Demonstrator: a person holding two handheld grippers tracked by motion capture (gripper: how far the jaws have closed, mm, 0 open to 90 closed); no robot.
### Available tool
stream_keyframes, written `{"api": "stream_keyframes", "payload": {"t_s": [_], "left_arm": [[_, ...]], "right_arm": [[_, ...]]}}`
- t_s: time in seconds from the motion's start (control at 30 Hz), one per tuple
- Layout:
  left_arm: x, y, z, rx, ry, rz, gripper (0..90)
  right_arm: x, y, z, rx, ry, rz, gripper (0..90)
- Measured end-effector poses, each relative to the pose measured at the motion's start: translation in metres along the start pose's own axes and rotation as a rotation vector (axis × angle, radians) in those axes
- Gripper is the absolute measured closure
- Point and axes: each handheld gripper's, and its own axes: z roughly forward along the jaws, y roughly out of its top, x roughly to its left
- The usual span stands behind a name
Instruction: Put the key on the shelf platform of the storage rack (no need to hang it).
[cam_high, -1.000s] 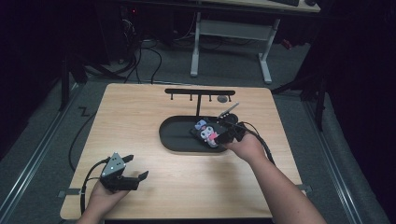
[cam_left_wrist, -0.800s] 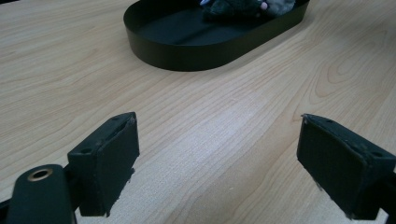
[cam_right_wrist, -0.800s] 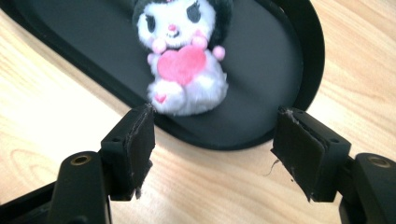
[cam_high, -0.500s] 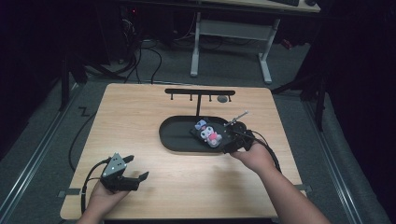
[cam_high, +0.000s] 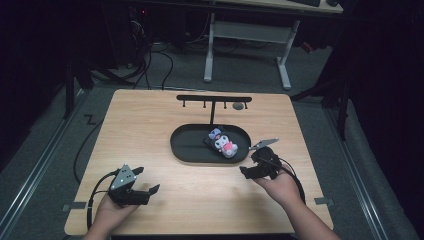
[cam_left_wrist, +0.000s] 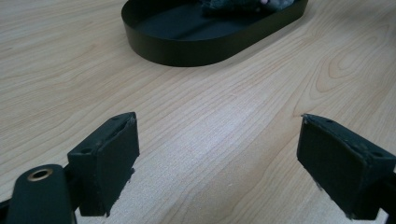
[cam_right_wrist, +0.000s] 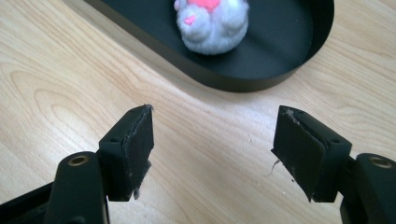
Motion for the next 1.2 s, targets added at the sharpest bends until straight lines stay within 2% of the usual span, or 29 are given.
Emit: {"api": "stream_keyframes", "payload": {"t_s": [0.1, 0.2, 0.23, 0.33, 0.37, 0.47, 0.5, 0.53, 0.6, 0.7, 0.73, 0.77, 0.8, 0.83, 0.87, 0.93, 1.0, 1.2], "left_arm": [[0.000, 0.000, 0.001, 0.005, -0.004, -0.002, 13.8], [-0.002, 0.000, 0.001, 0.007, -0.004, 0.004, 13.8], [-0.002, 0.000, 0.001, 0.007, -0.004, 0.004, 13.8], [-0.002, 0.000, 0.001, 0.008, -0.004, 0.006, 13.8], [-0.002, 0.000, 0.001, 0.007, -0.002, 0.005, 13.8], [-0.001, 0.000, 0.002, 0.011, 0.001, 0.001, 13.8], [-0.001, 0.000, 0.002, 0.012, 0.001, 0.000, 13.8], [-0.001, 0.000, 0.001, 0.004, -0.003, -0.014, 13.8], [-0.001, 0.000, 0.000, 0.001, -0.002, -0.018, 13.8], [-0.002, 0.000, 0.000, 0.001, 0.002, -0.024, 13.8], [-0.003, 0.000, 0.000, 0.001, 0.002, -0.026, 13.8], [-0.004, 0.000, 0.000, 0.000, 0.001, -0.029, 13.8], [-0.005, 0.000, 0.001, 0.004, -0.001, -0.031, 13.8], [-0.005, 0.000, 0.001, 0.004, -0.002, -0.035, 13.8], [-0.006, 0.000, 0.002, 0.007, -0.004, -0.039, 13.8], [-0.007, 0.000, 0.004, 0.011, -0.004, -0.041, 13.8], [-0.008, 0.001, 0.006, 0.012, -0.003, -0.038, 13.8], [-0.009, 0.002, 0.007, 0.017, 0.001, -0.031, 13.8]], "right_arm": [[0.001, -0.010, -0.001, -0.033, -0.009, -0.008, 29.0], [0.002, -0.024, -0.002, -0.093, -0.009, -0.008, 30.7], [0.002, -0.024, -0.002, -0.093, -0.009, -0.008, 30.7], [0.005, -0.041, -0.001, -0.148, -0.009, -0.013, 30.9], [0.005, -0.041, -0.001, -0.148, -0.009, -0.013, 30.9], [0.007, -0.055, 0.001, -0.205, -0.010, -0.001, 29.9], [0.008, -0.064, 0.003, -0.241, -0.009, 0.010, 28.8], [0.008, -0.069, 0.005, -0.254, -0.003, 0.017, 28.3], [0.008, -0.073, 0.006, -0.266, -0.004, 0.021, 28.3], [0.010, -0.091, 0.010, -0.318, -0.003, 0.040, 28.3], [0.010, -0.091, 0.010, -0.318, -0.003, 0.040, 28.3], [0.013, -0.100, 0.010, -0.353, -0.013, 0.042, 28.2], [0.013, -0.100, 0.010, -0.353, -0.013, 0.042, 28.2], [0.016, -0.105, 0.010, -0.381, -0.020, 0.040, 28.4], [0.020, -0.110, 0.007, -0.406, -0.024, 0.017, 28.5], [0.020, -0.109, 0.003, -0.414, -0.029, 0.002, 27.9], [0.020, -0.111, -0.001, -0.448, -0.058, -0.026, 27.9], [0.013, -0.115, 0.002, -0.441, -0.042, 0.011, 27.9]]}}
